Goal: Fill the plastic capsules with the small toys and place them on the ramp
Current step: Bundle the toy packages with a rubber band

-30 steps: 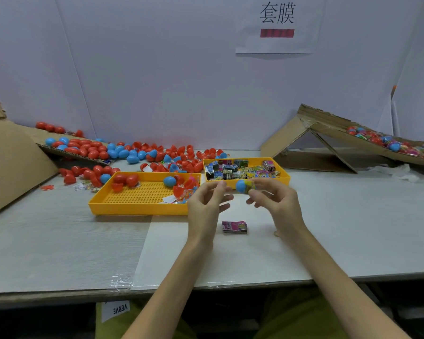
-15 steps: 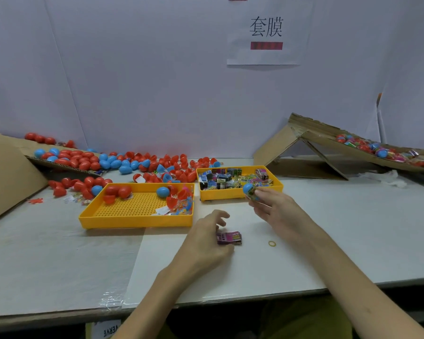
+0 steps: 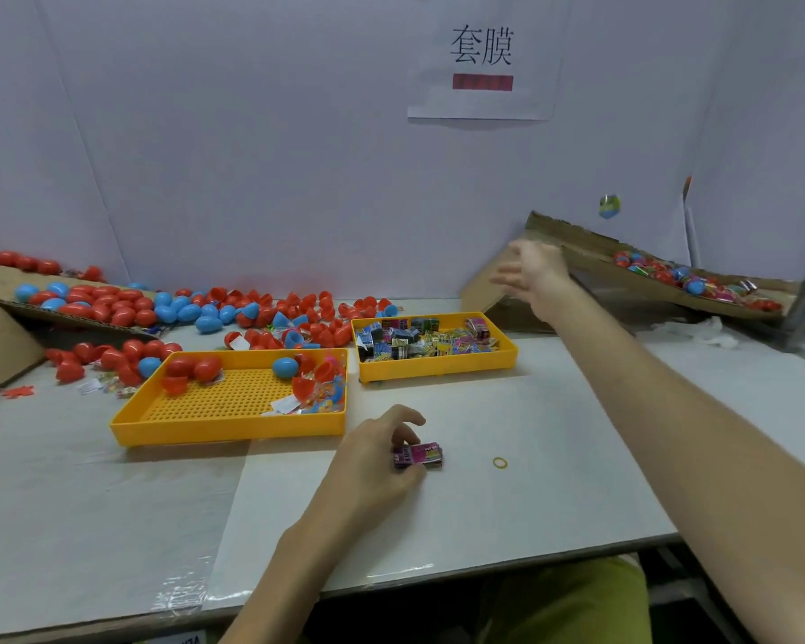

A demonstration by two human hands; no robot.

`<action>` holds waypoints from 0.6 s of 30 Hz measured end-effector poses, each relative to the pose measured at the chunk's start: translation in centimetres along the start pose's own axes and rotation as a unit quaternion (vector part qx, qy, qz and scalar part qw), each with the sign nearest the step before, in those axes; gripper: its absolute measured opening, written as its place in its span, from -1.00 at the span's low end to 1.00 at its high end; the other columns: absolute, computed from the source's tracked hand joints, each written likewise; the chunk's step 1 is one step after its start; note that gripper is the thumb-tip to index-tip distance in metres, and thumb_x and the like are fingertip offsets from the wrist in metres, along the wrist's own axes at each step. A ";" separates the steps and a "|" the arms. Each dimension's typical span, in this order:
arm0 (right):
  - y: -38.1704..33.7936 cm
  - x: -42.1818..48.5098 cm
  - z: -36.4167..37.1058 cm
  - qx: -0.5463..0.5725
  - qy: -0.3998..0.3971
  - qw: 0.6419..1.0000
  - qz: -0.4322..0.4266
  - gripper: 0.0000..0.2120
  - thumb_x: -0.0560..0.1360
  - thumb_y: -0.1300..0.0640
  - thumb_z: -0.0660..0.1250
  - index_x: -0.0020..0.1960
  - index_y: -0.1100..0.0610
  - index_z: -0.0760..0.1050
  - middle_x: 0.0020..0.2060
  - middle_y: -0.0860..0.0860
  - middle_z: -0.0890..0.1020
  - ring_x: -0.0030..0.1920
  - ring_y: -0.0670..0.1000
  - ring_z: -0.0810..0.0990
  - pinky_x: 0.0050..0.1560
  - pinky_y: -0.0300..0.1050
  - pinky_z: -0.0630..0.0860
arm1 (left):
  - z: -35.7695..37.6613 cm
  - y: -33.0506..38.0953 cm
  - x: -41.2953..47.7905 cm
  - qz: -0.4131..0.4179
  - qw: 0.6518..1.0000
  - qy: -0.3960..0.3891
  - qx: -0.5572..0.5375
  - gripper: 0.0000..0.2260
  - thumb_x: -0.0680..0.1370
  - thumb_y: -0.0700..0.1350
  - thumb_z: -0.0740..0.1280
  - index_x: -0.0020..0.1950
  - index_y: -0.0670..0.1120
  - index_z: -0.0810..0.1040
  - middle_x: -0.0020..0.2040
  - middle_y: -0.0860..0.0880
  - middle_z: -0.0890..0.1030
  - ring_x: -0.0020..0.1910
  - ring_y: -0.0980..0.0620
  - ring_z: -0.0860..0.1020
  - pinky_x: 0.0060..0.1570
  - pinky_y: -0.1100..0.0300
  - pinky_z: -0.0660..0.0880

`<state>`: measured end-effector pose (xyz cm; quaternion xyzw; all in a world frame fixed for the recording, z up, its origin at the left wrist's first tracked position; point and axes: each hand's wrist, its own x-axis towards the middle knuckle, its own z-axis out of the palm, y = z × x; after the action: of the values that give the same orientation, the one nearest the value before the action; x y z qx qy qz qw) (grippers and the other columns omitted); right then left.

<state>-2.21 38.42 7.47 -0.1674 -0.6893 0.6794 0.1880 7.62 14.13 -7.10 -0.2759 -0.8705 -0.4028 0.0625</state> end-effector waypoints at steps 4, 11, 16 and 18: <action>7.1 -1.6 0.7 -0.058 0.033 0.994 -0.088 -0.80 0.60 0.29 0.20 0.04 0.19 0.60 -0.22 0.08 0.67 -0.46 -0.08 0.58 -0.45 -0.30 0.48 | 0.1 -0.1 0.2 -0.002 1.000 0.011 -0.010 -0.67 0.48 -0.26 0.38 0.18 0.05 0.51 -0.08 0.16 0.62 -0.03 0.11 0.56 -0.05 0.33 0.45; 12.9 -2.3 -1.0 -0.205 0.153 0.961 -0.107 -0.78 0.54 0.28 0.22 -0.06 0.09 0.62 -0.21 0.08 0.66 -0.11 0.13 0.63 -0.06 0.08 0.60 | 0.2 0.0 0.2 0.006 1.000 0.012 0.010 -0.70 0.50 -0.22 0.40 0.18 0.05 0.52 -0.05 0.13 0.62 -0.03 0.11 0.55 -0.02 0.25 0.50; 10.9 -1.0 -0.1 -0.267 0.098 0.929 -0.235 -0.88 0.56 0.21 0.33 0.05 0.18 0.62 -0.13 0.04 0.65 -0.06 0.04 0.61 -0.13 -0.17 0.46 | 0.4 0.0 0.2 0.020 0.999 0.021 0.035 -0.71 0.50 -0.19 0.38 0.17 0.09 0.52 -0.05 0.18 0.57 -0.07 0.19 0.50 -0.08 0.29 0.46; 9.4 0.1 0.8 -0.305 0.001 0.926 -0.221 -0.72 0.55 0.12 0.40 0.23 0.18 0.57 0.00 0.03 0.64 0.04 0.03 0.59 0.02 -0.12 0.48 | 0.4 0.2 0.1 0.020 0.999 0.027 0.032 -0.71 0.50 -0.19 0.38 0.16 0.09 0.53 -0.05 0.19 0.57 -0.06 0.19 0.50 -0.07 0.29 0.45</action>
<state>-2.91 37.98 -1.88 -0.0603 -0.8824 0.3778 0.2738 7.68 14.56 -7.24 -0.2802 -0.8752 -0.3804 0.1035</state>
